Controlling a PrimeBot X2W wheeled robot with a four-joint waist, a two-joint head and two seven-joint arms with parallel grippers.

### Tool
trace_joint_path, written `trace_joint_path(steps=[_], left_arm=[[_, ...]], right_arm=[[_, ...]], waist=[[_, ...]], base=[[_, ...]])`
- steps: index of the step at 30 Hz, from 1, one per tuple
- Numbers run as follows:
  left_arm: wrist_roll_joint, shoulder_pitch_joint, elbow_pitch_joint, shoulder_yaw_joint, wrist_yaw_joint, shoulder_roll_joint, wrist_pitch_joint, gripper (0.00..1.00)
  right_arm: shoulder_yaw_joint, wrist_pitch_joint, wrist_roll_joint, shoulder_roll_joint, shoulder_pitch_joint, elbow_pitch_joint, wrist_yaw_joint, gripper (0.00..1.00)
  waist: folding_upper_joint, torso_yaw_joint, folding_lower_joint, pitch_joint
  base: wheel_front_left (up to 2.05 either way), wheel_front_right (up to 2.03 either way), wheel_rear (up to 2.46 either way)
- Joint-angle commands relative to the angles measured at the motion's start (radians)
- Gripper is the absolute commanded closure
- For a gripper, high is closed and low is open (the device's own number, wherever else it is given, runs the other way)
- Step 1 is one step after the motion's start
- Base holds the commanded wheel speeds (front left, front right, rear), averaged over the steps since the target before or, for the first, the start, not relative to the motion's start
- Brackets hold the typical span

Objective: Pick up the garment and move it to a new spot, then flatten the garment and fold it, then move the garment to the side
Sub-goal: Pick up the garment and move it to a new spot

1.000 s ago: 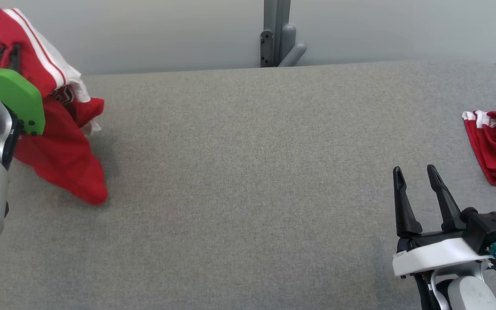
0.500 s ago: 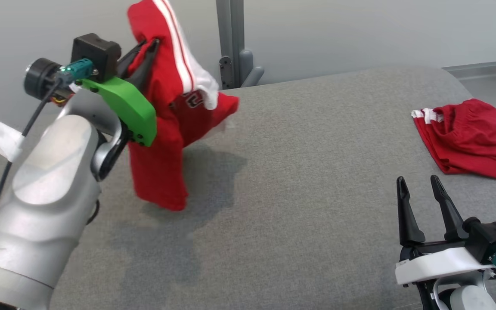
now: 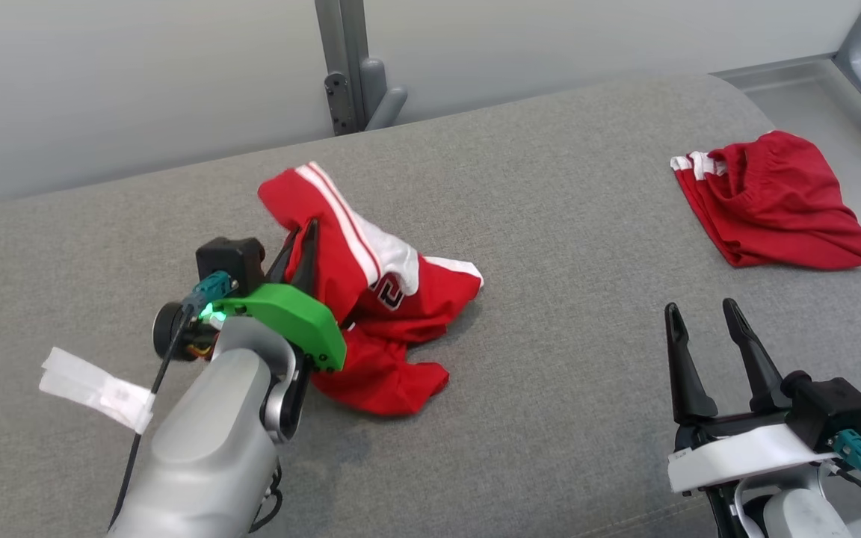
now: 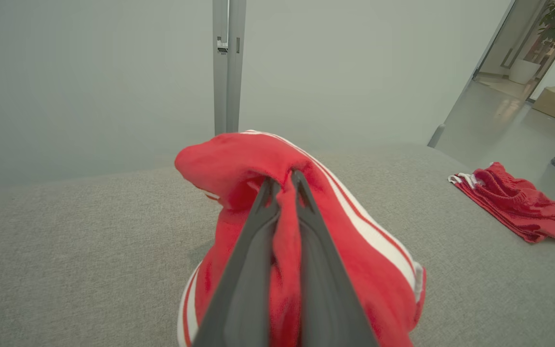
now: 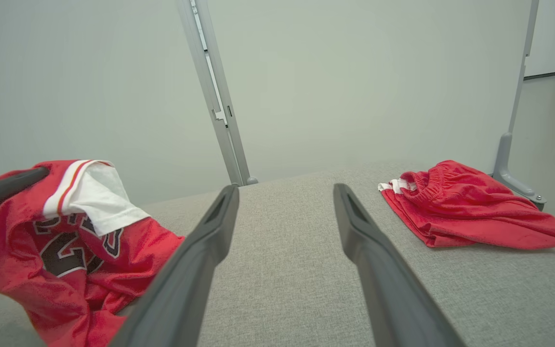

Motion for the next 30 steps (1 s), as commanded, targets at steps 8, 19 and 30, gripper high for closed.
trace_joint_path(steps=[8, 19, 30], left_arm=[[0.057, 0.072, 0.104, 0.084, 0.041, 0.006, -0.009, 1.00], [0.179, 0.137, 0.035, 0.191, 0.027, -0.002, -0.008, 0.00], [0.317, 0.282, -0.161, 0.268, -0.011, -0.013, -0.008, 0.00]], right_arm=[[-0.010, -0.007, -0.007, -0.002, -0.020, 0.015, -0.001, 0.00], [-0.016, -0.009, -0.019, -0.002, -0.026, 0.033, -0.001, 0.00], [-0.034, -0.002, -0.041, -0.002, 0.015, 0.039, -0.001, 0.00]], waist=[[-0.0001, -0.027, 0.0000, 0.053], [-0.0001, 0.029, 0.0000, 0.012], [-0.0001, 0.119, 0.0000, -0.051]], base=[[0.00, 0.00, 0.00], [0.00, 0.00, 0.00], [0.00, 0.00, 0.00]])
